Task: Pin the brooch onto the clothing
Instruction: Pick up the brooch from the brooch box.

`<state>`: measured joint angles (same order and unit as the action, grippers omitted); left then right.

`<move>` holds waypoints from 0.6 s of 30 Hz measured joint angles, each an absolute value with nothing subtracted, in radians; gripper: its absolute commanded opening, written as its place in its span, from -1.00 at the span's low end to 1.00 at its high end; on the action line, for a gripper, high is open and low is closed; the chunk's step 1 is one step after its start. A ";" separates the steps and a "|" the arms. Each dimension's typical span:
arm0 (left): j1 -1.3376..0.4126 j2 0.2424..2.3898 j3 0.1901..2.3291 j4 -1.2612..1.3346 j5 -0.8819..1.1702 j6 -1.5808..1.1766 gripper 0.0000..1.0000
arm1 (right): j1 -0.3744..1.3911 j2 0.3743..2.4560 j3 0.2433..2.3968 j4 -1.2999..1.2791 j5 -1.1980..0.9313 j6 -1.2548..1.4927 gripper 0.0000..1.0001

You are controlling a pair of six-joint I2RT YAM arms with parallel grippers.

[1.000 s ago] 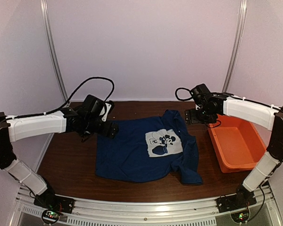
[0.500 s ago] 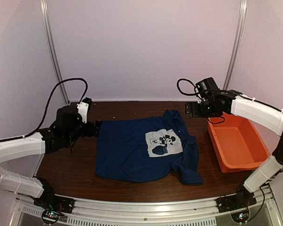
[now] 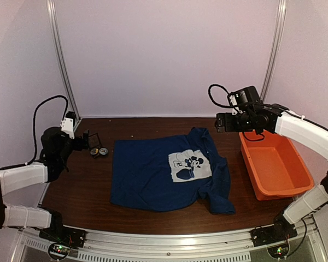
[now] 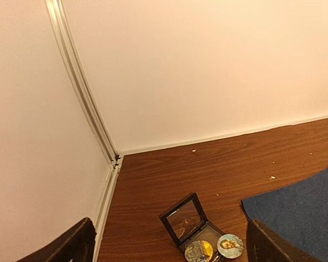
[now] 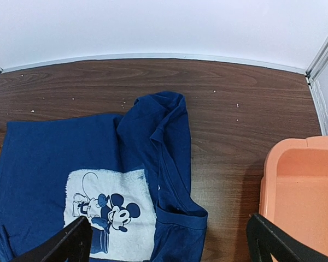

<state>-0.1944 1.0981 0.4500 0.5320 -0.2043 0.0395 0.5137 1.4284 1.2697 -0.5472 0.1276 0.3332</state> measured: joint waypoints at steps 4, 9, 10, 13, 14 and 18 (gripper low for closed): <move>-0.119 1.173 0.406 0.616 -0.073 0.043 0.95 | 0.514 1.406 1.269 -0.545 0.127 0.318 1.00; -0.035 1.264 0.385 0.676 0.082 0.044 0.95 | 0.514 1.389 1.269 -0.537 0.126 0.315 1.00; -0.026 1.284 0.384 0.692 0.112 0.043 0.95 | 0.514 1.388 1.269 -0.533 0.126 0.313 1.00; -0.017 1.328 0.371 0.752 0.173 0.044 0.95 | 0.514 1.388 1.268 -0.529 0.124 0.313 1.00; -0.017 1.344 0.361 0.783 0.189 0.046 0.95 | 0.514 1.388 1.267 -0.527 0.123 0.313 1.00; -0.017 1.390 0.311 0.890 0.215 0.047 0.95 | 0.514 1.389 1.258 -0.522 0.120 0.313 1.00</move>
<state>-0.0166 1.3899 0.3115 0.8902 0.2146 0.0475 0.5137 1.3888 1.2575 -0.5217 0.1196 0.3126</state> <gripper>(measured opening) 0.976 0.997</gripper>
